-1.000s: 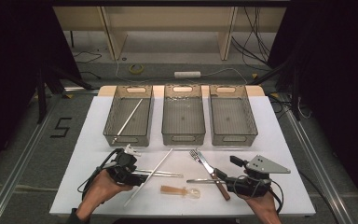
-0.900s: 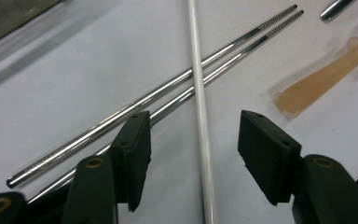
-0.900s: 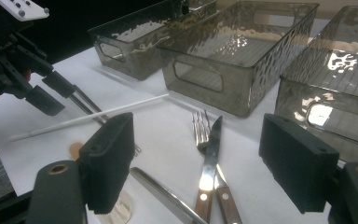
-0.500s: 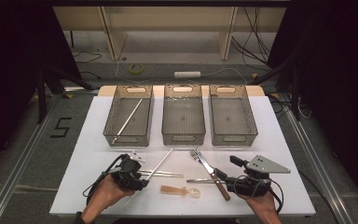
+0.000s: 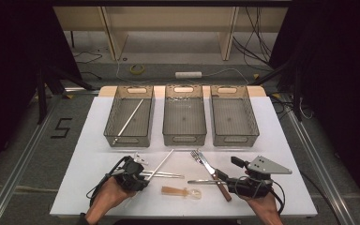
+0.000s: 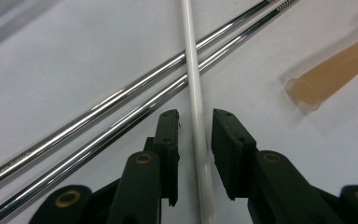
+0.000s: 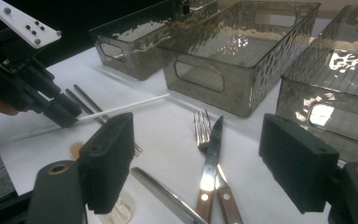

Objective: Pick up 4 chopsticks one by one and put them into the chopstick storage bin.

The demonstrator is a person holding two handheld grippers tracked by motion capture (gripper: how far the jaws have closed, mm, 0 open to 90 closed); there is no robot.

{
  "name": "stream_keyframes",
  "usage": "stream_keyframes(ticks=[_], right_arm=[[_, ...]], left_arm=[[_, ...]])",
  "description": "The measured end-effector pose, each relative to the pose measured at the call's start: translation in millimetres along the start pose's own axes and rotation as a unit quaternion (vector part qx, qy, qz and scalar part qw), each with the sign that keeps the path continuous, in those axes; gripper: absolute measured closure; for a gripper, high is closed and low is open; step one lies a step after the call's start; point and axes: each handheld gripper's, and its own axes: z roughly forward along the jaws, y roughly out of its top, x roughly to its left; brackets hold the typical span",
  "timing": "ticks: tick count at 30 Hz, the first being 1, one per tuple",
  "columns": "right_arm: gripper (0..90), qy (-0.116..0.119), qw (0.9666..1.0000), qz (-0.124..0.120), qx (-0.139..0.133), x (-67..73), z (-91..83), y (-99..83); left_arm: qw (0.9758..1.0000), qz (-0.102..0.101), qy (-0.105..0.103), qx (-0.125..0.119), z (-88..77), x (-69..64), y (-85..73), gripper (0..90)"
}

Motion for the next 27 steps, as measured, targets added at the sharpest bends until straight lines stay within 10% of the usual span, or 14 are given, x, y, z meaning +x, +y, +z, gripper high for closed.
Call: stream_keyframes(ticks=[27], right_arm=[[27.8,-0.001,1.0000,0.003,0.002,-0.9,0.2,-0.1]], left_arm=[[0.9997,0.022,0.007,-0.002,-1.2,-0.1,-0.6,84.0]])
